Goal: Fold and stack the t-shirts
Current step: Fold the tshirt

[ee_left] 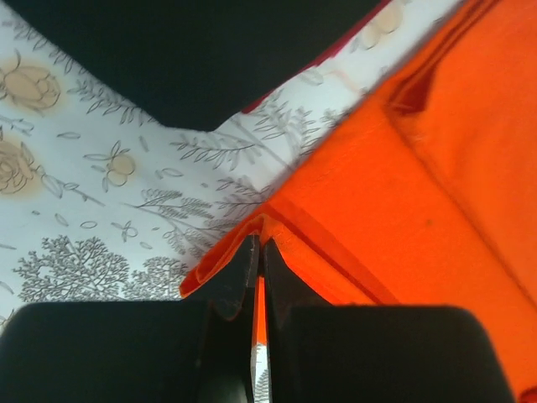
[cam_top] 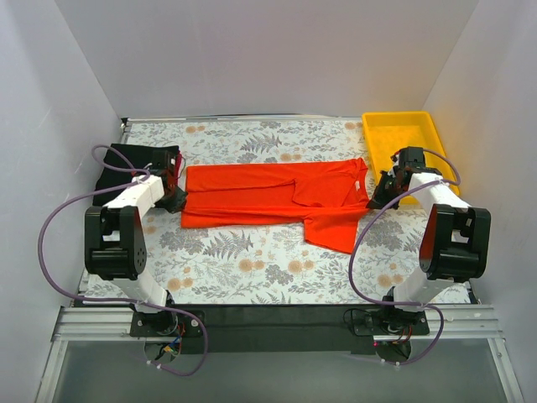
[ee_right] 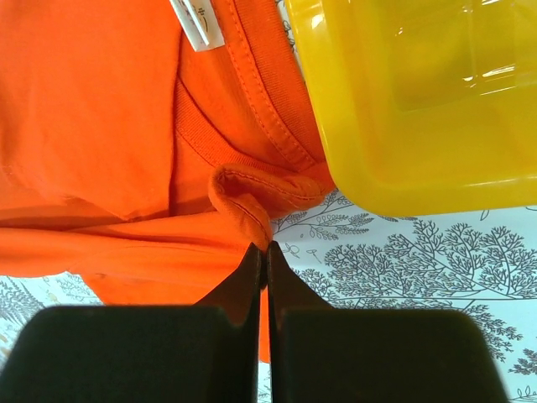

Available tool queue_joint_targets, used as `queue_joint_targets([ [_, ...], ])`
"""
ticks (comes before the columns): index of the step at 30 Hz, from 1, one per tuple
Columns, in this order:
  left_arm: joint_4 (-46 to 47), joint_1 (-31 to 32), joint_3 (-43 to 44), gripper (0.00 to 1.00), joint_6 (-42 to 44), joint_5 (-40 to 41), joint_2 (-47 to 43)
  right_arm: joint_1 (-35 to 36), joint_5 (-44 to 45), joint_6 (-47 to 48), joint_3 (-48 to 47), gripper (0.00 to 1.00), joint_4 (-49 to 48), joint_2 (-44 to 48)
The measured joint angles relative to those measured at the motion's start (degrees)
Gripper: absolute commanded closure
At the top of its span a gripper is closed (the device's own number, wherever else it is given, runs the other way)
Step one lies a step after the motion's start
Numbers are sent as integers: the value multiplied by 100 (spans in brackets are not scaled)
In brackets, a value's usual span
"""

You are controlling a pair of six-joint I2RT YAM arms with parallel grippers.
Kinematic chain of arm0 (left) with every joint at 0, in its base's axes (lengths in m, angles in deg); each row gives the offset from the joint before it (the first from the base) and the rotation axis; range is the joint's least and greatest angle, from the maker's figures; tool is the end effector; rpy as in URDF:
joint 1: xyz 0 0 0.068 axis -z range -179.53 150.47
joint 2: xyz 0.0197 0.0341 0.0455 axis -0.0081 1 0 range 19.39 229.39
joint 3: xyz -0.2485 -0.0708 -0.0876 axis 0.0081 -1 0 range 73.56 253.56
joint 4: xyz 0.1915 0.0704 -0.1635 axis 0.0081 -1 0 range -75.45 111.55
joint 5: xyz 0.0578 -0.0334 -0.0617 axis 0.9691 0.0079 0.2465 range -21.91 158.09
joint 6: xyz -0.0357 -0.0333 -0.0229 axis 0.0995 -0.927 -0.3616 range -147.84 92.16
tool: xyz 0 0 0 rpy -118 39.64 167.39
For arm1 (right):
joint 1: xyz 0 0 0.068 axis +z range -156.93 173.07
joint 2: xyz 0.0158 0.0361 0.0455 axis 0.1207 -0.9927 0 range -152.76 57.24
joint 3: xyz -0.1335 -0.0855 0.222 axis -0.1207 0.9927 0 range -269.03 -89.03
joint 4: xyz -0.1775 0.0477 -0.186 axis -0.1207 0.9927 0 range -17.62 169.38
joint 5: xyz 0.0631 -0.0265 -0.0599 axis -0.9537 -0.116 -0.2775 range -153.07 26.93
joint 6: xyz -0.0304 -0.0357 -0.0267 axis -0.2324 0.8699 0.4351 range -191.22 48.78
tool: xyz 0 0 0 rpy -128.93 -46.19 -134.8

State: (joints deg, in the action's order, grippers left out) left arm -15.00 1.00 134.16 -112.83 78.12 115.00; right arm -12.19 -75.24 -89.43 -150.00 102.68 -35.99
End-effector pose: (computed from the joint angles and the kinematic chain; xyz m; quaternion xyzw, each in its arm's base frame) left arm 0.3155 0.0034 0.1814 -0.6712 0.7187 -0.0450 0.1757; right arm 0.3236 -0.0223 0.2004 0.1718 0.9509 0.1289 0.2227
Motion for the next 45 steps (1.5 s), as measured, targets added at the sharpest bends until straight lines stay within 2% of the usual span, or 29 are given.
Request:
queue_joint_targets([
  [7, 192, 0, 337, 100, 142, -9, 129, 0, 2, -7, 0, 99, -31, -4],
  [18, 282, 0, 352, 100, 190, -9, 503, 0, 2, -87, 0, 98, -157, -63],
  [19, 286, 0, 352, 100, 190, -7, 509, 0, 0, -98, 0, 97, -175, -68],
  [20, 293, 0, 352, 99, 190, -9, 511, 0, 0, -109, 0, 90, -186, -70],
  [22, 328, 0, 352, 87, 208, -9, 511, 0, -20, -129, 0, 78, -199, -68],
  [23, 354, 0, 352, 82, 212, -7, 509, 0, -26, -131, 0, 67, -208, -68],
  [24, 367, 0, 352, 78, 238, -7, 509, 0, -28, -151, 0, 62, -216, -68],
  [25, 378, 0, 352, 66, 247, -4, 501, 0, -26, -136, 0, 55, -232, -68],
  [27, 382, 13, 352, 50, 297, 2, 452, 0, -39, -114, 0, 50, -249, -46],
  [28, 374, 42, 352, 33, 313, 11, 387, 2, -46, -105, 13, 48, -267, -7],
  [30, 358, 96, 352, 23, 378, 37, 177, 13, -70, -101, 107, 48, -323, 162],
  [32, 356, 219, 352, 19, 396, 72, -120, 20, -125, -103, 267, 48, -348, 442],
  [37, 313, 916, 345, 18, 431, 155, -927, 90, -295, -103, 813, 48, -369, 1237],
  [41, 319, 1818, 179, 18, 374, -4, -1340, 192, -590, -116, 1421, 48, -498, 1609],
  [45, 317, 2743, 72, 19, 249, -424, -1261, 278, -824, -155, 2037, 48, -570, 1777],
])
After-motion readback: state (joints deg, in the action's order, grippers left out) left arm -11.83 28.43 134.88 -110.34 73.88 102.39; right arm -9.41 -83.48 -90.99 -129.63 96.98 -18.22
